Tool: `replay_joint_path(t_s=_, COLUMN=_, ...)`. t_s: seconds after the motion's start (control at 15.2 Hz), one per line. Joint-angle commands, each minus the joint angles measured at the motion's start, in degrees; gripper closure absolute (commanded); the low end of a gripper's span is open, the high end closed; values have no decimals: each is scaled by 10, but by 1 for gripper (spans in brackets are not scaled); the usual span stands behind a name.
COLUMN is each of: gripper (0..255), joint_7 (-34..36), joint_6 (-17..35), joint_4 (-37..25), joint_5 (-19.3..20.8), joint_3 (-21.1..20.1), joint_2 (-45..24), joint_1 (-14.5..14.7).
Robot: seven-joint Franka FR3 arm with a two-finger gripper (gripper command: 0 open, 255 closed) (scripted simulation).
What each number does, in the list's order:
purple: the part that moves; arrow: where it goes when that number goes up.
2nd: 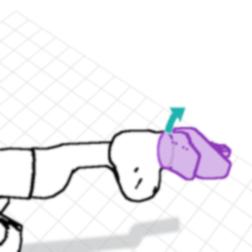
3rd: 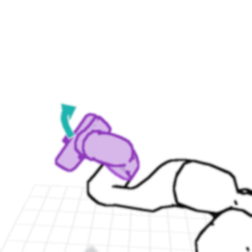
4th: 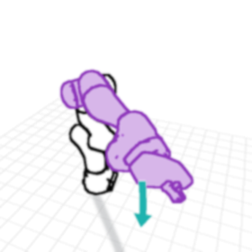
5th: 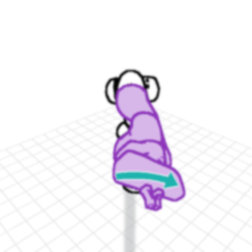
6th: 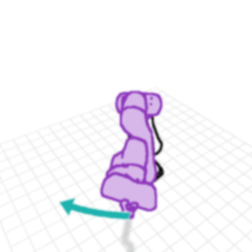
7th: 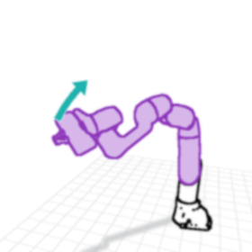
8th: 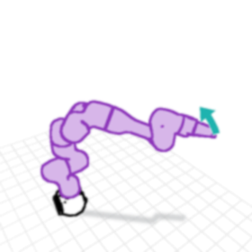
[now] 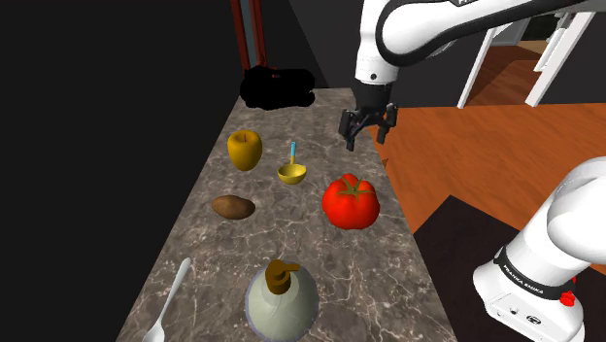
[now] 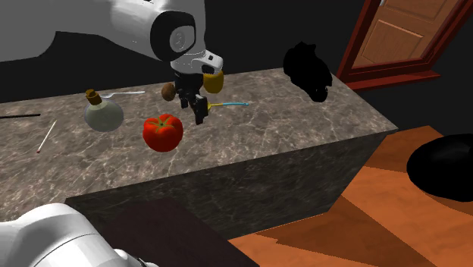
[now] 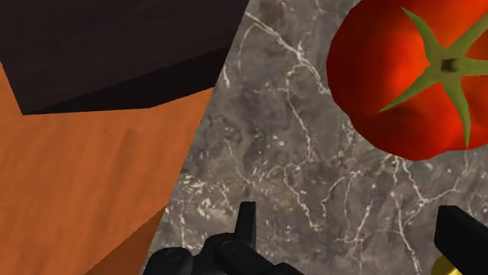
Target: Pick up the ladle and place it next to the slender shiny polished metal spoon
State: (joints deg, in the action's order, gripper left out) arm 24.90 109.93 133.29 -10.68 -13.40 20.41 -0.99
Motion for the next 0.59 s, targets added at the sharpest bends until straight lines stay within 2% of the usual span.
replay_joint_path(t_s=0.0, gripper=0, joint_7=34, joint_6=32, joint_4=-15, joint_5=-4, joint_3=-12, joint_2=-38, joint_1=-2)
replay_joint_path(t_s=0.53, gripper=0, joint_7=168, joint_6=129, joint_4=-117, joint_5=14, joint_3=-41, joint_2=-205, joint_1=-6)
